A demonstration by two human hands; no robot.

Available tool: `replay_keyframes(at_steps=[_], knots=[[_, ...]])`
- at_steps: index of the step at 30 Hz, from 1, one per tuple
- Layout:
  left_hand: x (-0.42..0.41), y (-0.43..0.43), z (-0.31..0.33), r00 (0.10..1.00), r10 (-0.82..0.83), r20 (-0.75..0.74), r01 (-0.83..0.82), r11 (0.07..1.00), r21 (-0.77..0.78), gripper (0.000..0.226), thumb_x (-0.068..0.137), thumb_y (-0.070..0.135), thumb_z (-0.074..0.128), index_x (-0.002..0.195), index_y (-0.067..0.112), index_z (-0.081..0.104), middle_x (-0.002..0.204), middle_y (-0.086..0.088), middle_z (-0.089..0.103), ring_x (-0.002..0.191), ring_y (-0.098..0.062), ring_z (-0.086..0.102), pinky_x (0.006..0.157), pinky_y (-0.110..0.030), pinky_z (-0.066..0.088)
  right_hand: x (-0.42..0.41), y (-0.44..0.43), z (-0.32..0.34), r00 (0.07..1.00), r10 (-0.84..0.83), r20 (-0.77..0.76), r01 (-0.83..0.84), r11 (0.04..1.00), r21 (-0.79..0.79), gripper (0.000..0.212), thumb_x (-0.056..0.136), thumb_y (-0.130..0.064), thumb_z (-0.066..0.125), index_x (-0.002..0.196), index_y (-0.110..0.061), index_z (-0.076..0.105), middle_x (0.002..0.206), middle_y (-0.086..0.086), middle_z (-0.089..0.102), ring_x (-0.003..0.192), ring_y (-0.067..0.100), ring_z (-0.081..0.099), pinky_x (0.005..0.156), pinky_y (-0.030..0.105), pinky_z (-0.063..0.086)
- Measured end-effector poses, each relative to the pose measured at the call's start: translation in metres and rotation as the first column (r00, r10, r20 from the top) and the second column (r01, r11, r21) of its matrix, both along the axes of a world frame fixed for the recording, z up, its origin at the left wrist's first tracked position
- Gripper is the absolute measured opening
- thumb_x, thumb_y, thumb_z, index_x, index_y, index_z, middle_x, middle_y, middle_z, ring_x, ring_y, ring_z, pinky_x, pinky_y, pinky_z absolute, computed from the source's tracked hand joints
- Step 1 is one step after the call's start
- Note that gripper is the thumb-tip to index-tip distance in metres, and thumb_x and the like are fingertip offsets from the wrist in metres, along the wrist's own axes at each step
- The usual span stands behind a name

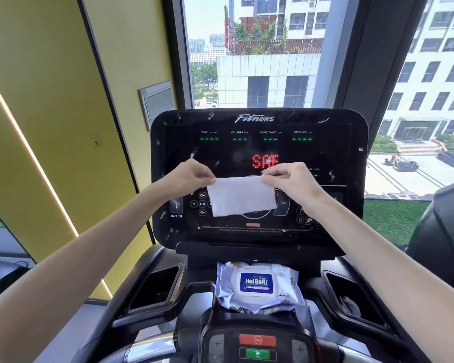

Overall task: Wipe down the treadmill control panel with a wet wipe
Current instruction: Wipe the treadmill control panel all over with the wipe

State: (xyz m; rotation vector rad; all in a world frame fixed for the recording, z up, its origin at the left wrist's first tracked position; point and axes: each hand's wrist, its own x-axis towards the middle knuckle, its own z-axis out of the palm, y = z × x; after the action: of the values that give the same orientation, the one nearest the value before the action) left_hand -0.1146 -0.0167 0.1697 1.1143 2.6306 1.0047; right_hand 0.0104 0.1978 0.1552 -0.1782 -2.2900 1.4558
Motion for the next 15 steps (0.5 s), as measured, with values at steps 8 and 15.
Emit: replay_keyframes(at_steps=[8,15], knots=[[0.03,0.037,-0.004,0.914,-0.29,0.284,0.303,0.953,-0.004,0.024,0.08,0.02,0.072,0.103,0.018,0.066,0.1,0.011,0.065,0.085,0.003,0.06,0.082,-0.021,0.046,0.0,-0.009,0.006,0.96,0.23,0.158,-0.234,0.972,0.01,0.007,0.086,-0.012,0.06,0.083,-0.01,0.066,0.07,0.0,0.064,0.056,0.003,0.057,0.046,0.02,0.042],[0.037,0.048,-0.007,0.617,-0.417,0.667,0.06,0.87,0.489,0.021,0.084,0.016,0.065,0.102,0.005,0.066,0.094,-0.01,0.07,0.083,-0.024,0.066,0.072,-0.033,0.053,0.008,0.001,-0.024,0.945,0.292,-0.15,-0.222,0.23,-0.948,0.06,0.095,-0.052,0.033,0.104,0.002,0.06,0.089,0.015,0.07,0.078,0.025,0.068,0.07,0.032,0.056]])
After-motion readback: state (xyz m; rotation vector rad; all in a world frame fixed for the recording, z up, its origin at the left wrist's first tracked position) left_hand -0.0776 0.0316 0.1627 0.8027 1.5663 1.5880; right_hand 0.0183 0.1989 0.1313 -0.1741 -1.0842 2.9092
